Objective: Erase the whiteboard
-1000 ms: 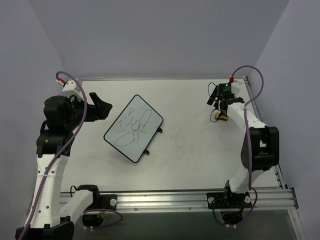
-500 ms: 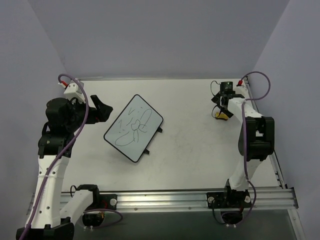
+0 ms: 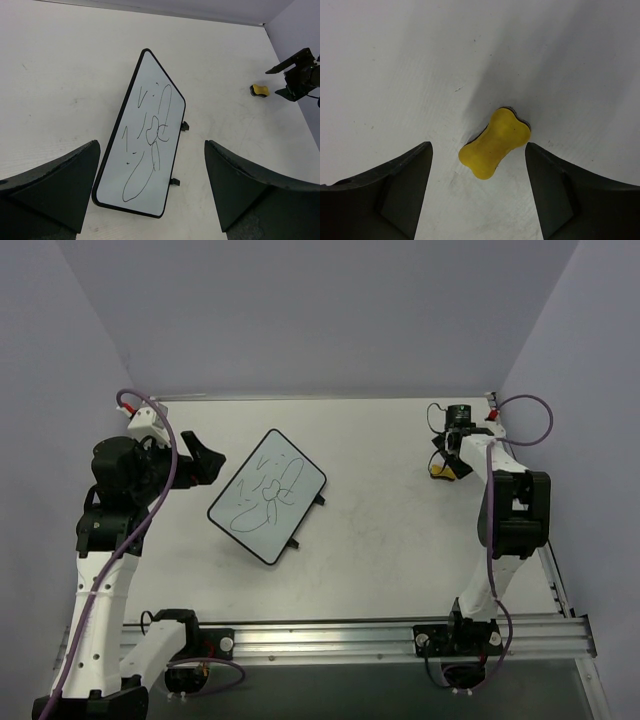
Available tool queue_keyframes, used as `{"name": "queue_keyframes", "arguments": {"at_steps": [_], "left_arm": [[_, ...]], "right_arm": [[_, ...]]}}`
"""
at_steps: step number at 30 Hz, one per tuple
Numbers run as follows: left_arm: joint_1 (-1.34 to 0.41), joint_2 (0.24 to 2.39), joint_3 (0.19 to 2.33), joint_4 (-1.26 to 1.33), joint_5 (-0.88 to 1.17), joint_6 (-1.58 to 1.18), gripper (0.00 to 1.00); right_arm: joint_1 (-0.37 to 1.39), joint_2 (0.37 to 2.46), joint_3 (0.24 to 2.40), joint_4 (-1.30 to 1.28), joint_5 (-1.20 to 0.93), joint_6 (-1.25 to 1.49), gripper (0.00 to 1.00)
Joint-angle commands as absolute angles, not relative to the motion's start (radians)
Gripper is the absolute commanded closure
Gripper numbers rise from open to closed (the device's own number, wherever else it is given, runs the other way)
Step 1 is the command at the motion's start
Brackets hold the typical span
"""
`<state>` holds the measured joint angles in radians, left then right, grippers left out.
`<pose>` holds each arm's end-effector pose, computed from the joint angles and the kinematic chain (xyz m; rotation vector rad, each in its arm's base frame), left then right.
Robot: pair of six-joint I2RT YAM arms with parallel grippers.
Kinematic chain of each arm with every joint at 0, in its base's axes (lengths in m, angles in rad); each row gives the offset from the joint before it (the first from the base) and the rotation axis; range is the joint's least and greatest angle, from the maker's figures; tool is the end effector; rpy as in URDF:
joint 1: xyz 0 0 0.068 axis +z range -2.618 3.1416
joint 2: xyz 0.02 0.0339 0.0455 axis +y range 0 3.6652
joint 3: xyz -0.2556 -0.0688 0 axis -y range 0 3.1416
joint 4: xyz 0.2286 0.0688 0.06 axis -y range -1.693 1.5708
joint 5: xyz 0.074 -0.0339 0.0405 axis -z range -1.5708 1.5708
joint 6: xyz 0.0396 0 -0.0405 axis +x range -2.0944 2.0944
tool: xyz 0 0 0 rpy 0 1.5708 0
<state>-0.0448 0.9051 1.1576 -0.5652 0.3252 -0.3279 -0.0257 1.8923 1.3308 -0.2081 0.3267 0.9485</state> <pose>0.1739 -0.0205 0.3954 -0.0433 1.9046 -0.5600 0.4058 -0.0231 0.2075 1.2113 1.9459 0.0937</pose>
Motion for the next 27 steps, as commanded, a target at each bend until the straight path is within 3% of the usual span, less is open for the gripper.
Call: {"name": "queue_keyframes", "arguments": {"at_steps": [1, 13, 27], "left_arm": [[-0.043, 0.887, 1.158, -0.531, 0.322, -0.313, 0.06], [-0.040, 0.882, 1.149, -0.520, 0.348, -0.324, 0.06], [-0.038, 0.877, 1.141, -0.511, 0.373, -0.333, 0.06]], "right_arm": [[-0.031, 1.908, 1.368, -0.265, 0.376, 1.023, 0.30], [-0.026, 1.927, 1.318, -0.242, 0.354, 1.120, 0.47], [-0.014, 1.940, 1.243, -0.232, 0.336, 1.215, 0.49]]}}
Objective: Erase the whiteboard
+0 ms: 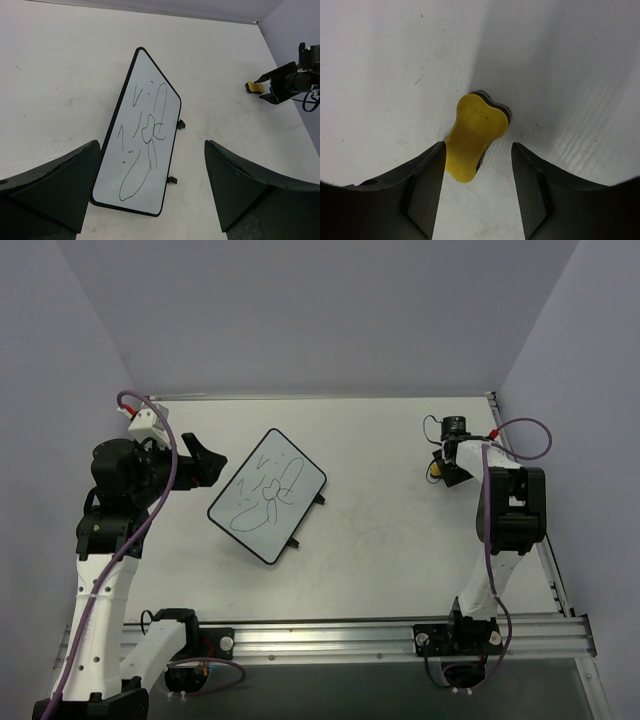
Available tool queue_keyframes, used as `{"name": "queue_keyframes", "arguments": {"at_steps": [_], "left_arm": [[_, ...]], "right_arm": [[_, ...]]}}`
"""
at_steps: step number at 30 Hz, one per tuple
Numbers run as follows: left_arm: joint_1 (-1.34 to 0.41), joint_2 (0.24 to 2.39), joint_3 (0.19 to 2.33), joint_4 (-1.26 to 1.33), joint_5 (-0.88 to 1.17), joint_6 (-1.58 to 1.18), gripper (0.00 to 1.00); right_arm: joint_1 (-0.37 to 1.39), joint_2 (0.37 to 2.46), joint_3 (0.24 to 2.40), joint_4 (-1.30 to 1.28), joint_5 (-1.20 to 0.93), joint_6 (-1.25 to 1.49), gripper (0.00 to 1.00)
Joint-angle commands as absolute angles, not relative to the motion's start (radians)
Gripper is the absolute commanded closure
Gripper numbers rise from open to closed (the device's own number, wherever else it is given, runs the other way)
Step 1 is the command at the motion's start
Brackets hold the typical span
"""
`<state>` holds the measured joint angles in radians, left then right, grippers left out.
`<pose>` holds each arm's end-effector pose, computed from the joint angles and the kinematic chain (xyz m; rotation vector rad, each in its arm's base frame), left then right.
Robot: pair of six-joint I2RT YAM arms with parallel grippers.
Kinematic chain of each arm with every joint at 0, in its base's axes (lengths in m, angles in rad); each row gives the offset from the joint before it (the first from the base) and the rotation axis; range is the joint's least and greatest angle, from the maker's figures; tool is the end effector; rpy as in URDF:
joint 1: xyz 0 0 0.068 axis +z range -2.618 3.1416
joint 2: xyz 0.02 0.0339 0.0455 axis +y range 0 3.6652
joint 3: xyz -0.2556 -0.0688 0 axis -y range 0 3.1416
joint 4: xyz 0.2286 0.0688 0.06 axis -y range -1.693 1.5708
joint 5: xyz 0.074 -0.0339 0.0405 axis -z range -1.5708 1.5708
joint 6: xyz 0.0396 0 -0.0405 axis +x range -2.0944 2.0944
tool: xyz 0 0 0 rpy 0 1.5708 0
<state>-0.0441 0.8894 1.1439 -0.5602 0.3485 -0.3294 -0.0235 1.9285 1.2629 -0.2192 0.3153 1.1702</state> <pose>0.1704 -0.0211 0.3942 -0.0272 1.8986 -0.5821 0.3967 -0.0216 0.1726 1.4607 1.9073 0.1443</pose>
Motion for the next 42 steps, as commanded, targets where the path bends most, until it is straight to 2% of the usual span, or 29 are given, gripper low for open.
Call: {"name": "queue_keyframes", "arguments": {"at_steps": [1, 42], "left_arm": [[-0.038, 0.874, 1.140, -0.511, 0.371, -0.333, 0.06], [-0.032, 0.880, 1.135, -0.505, 0.388, -0.336, 0.06]], "right_arm": [[-0.014, 1.942, 1.241, -0.230, 0.334, 1.218, 0.49], [-0.029, 2.005, 1.400, -0.307, 0.316, 1.229, 0.49]]}}
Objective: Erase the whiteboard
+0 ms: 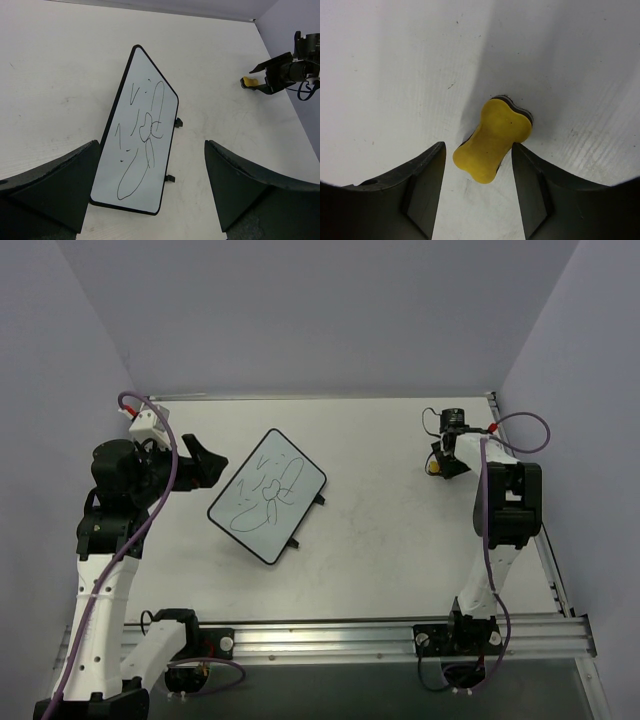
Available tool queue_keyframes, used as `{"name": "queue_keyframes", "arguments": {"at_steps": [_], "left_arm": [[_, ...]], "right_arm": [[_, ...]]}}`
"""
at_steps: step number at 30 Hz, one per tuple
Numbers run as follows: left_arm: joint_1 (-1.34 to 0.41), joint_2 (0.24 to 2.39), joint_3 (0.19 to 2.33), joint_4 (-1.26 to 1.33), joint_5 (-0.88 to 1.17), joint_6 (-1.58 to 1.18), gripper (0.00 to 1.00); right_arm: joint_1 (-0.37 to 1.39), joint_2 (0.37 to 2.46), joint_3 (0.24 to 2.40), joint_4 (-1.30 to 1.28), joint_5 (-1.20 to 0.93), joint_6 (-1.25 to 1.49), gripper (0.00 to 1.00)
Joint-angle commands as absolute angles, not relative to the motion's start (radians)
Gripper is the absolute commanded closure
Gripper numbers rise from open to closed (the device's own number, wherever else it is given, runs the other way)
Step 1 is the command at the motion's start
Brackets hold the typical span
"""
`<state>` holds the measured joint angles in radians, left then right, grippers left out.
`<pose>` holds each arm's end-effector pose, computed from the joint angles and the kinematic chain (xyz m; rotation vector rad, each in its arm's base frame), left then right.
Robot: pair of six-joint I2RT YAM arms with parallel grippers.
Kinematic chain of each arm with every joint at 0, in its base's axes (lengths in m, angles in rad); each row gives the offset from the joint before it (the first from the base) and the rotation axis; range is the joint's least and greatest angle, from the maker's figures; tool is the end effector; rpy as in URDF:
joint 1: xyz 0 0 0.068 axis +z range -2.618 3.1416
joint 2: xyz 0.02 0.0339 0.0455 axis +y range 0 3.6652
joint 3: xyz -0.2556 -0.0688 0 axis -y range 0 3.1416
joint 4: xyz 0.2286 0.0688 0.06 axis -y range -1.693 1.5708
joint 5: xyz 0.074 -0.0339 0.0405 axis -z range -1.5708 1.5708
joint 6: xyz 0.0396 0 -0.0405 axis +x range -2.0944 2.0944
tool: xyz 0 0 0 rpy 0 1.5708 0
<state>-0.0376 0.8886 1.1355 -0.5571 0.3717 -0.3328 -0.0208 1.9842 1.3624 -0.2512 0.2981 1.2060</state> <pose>0.1708 -0.0208 0.3921 -0.0215 1.9033 -0.6019 0.4150 -0.0203 0.1775 1.4873 1.8851 0.1885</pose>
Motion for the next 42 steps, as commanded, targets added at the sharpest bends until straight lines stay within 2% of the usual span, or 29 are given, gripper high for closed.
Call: {"name": "queue_keyframes", "arguments": {"at_steps": [1, 18, 42], "left_arm": [[-0.034, 0.881, 1.135, -0.505, 0.391, -0.336, 0.06], [-0.028, 0.884, 1.134, -0.503, 0.394, -0.337, 0.06], [-0.025, 0.885, 1.131, -0.495, 0.407, -0.342, 0.06]], "right_arm": [[-0.029, 2.008, 1.404, -0.313, 0.314, 1.229, 0.49], [-0.041, 2.026, 1.439, -0.377, 0.348, 1.206, 0.52], [-0.043, 2.056, 1.519, -0.465, 0.339, 1.238, 0.46]]}}
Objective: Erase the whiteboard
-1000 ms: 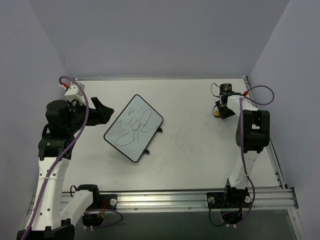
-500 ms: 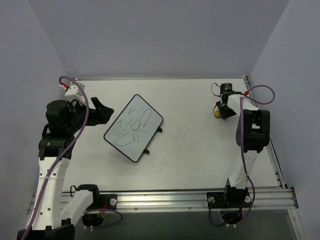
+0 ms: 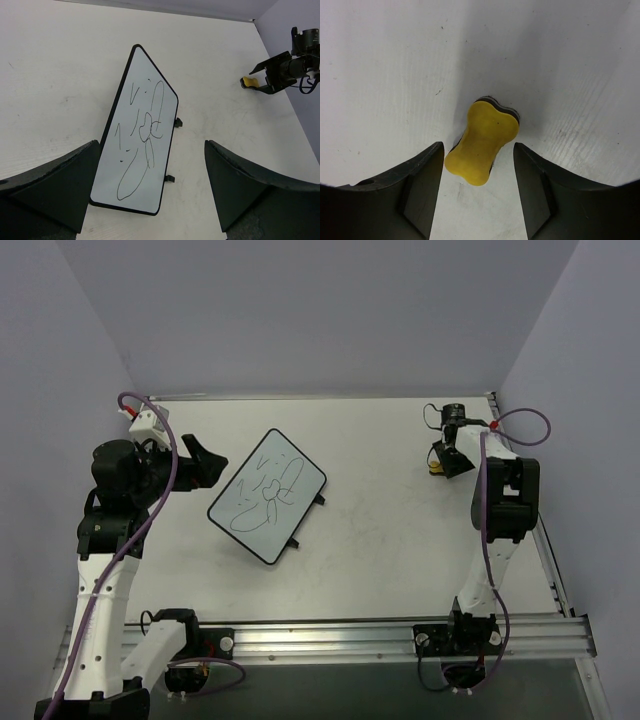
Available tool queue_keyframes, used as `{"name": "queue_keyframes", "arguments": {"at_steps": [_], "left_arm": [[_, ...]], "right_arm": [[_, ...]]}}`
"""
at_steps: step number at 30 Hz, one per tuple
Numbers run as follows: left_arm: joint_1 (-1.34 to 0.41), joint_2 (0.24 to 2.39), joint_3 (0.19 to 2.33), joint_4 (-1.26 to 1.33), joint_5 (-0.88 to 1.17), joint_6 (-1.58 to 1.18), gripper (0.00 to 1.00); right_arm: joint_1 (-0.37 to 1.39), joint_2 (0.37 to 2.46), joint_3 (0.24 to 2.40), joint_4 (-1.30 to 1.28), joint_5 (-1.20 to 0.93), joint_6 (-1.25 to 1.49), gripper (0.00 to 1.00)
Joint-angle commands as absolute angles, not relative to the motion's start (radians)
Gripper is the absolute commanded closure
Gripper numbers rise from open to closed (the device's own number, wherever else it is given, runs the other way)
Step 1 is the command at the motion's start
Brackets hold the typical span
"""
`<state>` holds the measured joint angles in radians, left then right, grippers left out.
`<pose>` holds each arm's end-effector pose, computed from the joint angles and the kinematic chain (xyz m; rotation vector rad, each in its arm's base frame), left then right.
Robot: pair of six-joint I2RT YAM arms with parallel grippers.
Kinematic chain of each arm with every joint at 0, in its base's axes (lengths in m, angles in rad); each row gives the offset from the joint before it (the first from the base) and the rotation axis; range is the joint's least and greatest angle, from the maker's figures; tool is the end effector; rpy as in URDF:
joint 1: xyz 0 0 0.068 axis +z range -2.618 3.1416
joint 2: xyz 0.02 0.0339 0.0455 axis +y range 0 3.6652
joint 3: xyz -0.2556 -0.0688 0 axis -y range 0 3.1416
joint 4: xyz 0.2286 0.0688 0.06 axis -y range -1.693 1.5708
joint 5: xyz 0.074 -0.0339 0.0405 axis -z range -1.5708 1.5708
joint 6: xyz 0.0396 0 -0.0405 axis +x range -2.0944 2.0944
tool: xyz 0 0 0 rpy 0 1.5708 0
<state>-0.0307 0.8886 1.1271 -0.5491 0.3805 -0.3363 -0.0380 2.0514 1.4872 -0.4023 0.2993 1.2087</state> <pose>0.1717 -0.0200 0.3903 -0.0253 1.9035 -0.6078 0.4262 -0.0279 0.1766 1.5402 1.9428 0.1152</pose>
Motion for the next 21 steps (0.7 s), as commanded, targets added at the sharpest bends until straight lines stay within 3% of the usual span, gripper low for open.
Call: {"name": "queue_keyframes", "arguments": {"at_steps": [1, 21], "left_arm": [[-0.025, 0.887, 1.131, -0.495, 0.407, -0.342, 0.06], [-0.025, 0.888, 1.129, -0.495, 0.407, -0.342, 0.06]], "right_arm": [[-0.043, 2.062, 1.520, -0.463, 0.336, 1.244, 0.46], [-0.051, 2.135, 1.601, -0.518, 0.295, 1.305, 0.46]]}}
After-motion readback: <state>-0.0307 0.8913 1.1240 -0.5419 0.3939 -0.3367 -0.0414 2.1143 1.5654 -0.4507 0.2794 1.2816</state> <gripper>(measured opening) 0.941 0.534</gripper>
